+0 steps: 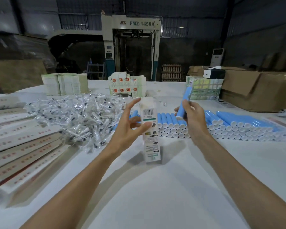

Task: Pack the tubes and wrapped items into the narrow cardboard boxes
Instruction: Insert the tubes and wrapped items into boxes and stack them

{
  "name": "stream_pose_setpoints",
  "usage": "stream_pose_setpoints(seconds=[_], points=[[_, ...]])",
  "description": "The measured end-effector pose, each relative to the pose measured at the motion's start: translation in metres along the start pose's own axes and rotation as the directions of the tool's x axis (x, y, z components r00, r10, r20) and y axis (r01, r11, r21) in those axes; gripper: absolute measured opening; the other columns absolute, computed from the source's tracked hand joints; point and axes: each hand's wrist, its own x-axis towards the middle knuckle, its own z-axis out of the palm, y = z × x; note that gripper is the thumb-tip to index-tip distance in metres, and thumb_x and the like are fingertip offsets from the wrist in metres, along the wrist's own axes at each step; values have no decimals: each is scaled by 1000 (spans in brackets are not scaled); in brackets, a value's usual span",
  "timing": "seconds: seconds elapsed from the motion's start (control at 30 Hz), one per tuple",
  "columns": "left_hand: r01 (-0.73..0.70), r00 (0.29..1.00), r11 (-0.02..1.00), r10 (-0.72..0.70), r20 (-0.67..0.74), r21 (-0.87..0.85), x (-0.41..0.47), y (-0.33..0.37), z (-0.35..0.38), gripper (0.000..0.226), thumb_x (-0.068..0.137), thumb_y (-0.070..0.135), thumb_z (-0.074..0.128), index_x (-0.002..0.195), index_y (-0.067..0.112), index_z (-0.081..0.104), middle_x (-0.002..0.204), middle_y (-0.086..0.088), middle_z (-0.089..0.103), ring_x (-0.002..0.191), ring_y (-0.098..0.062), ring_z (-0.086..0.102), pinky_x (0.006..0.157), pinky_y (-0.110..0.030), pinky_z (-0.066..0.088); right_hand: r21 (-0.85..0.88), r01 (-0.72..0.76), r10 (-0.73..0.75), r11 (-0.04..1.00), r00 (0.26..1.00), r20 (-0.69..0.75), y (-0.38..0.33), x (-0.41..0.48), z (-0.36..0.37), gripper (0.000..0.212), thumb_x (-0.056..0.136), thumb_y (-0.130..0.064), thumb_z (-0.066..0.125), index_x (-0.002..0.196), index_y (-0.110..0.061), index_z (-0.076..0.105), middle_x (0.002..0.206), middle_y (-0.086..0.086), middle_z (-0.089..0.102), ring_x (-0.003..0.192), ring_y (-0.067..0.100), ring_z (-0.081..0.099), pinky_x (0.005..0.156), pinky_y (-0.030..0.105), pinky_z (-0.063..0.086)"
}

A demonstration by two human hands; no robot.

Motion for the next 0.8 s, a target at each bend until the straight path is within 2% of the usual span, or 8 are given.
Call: stream_pose_setpoints(seconds=[0.1,0.17,0.3,0.4,0.5,0.57,0.7,0.8], points=[[-107,994,974,105,21,200,-1,5,3,77,98,35,79,158,50,34,117,12,79,106,-22,75,92,-35,61,289,54,-83,956,993,90,-14,-18,-3,32,107,-30,58,122,-2,58,109,13,78,104,24,75,91,33,60],[-89,996,980,89,5,179,-1,6,4,73,97,35,81,154,47,37,115,12,80,104,-22,76,89,-36,62,402,65,-127,913,983,130,-24,-25,2,27,106,-29,60,119,-5,60,119,17,74,117,30,71,95,37,59],[-62,998,989,58,33,136,-2,8,9,68,95,26,84,144,40,39,110,11,82,100,-22,77,86,-26,61,451,119,-196,885,972,129,-45,-30,19,23,104,-27,65,115,-6,63,114,13,70,121,36,67,92,40,61],[-40,998,991,35,46,129,-2,8,14,65,94,24,84,140,38,40,108,11,82,98,-20,78,85,-22,59,341,160,-235,926,953,193,-55,-32,34,28,104,-28,66,116,-3,62,111,14,74,109,33,74,86,35,62],[-31,999,993,26,44,118,-2,7,16,65,95,23,84,139,37,38,109,10,82,99,-18,78,85,-21,59,174,168,-206,970,950,234,-57,-30,45,33,102,-21,69,123,1,55,113,21,73,99,30,76,80,34,61],[-23,999,995,19,38,100,-1,6,15,64,95,24,83,139,37,38,110,9,82,100,-17,78,84,-20,58,34,192,-195,981,952,238,-54,-30,50,29,100,-19,69,121,-6,53,108,16,73,92,23,75,76,32,60],[-14,999,997,11,32,80,1,2,15,69,96,22,83,144,37,37,111,7,82,104,-16,78,87,-19,57,-265,230,-169,936,958,234,-52,-28,52,26,97,-22,68,116,-19,51,99,0,66,87,12,66,74,30,57],[-34,998,996,31,46,79,2,1,16,71,96,23,83,147,38,36,112,7,82,107,-15,78,90,-19,57,-431,253,-138,866,950,281,-58,-22,52,22,96,-31,65,109,-20,53,92,-2,61,81,13,61,69,32,52]])
